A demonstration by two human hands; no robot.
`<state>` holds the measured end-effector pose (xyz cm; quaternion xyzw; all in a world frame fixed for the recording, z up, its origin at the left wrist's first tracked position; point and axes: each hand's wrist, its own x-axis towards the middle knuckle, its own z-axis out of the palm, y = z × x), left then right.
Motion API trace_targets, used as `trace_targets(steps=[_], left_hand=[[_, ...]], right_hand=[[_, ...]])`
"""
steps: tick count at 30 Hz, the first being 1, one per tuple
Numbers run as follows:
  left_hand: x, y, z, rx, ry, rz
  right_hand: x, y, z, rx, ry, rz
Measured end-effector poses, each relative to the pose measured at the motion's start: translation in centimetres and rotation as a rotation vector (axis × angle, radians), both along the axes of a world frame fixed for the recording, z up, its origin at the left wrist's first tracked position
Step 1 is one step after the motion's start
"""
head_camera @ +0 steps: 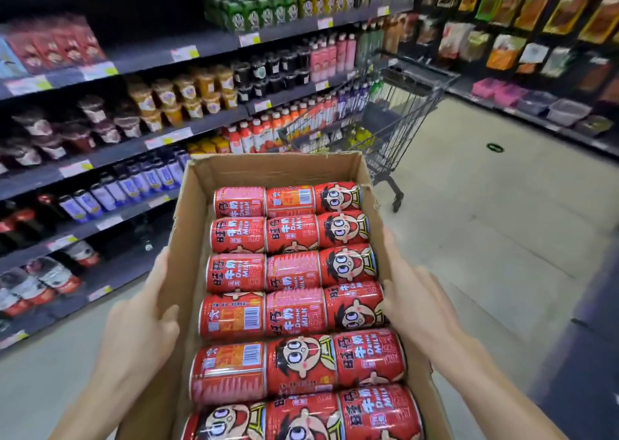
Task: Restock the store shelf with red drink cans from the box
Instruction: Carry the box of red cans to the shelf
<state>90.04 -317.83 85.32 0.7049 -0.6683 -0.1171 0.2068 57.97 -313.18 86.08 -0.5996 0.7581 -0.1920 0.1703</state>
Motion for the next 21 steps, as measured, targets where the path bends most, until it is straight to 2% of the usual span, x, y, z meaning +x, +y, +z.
trace_targets(steps=[10,21], left_hand=[[-4.8,-20.7,-0.2,0.029,-0.046,-0.087],[-10.7,-44.9,0.7,-0.007,-0.079,-0.284]], right_hand=[[-4.4,-17.6,-0.5,0.072,-0.062,-0.072],[-8.8,-36.6,0.1,0.004,-0.093,-0.221]])
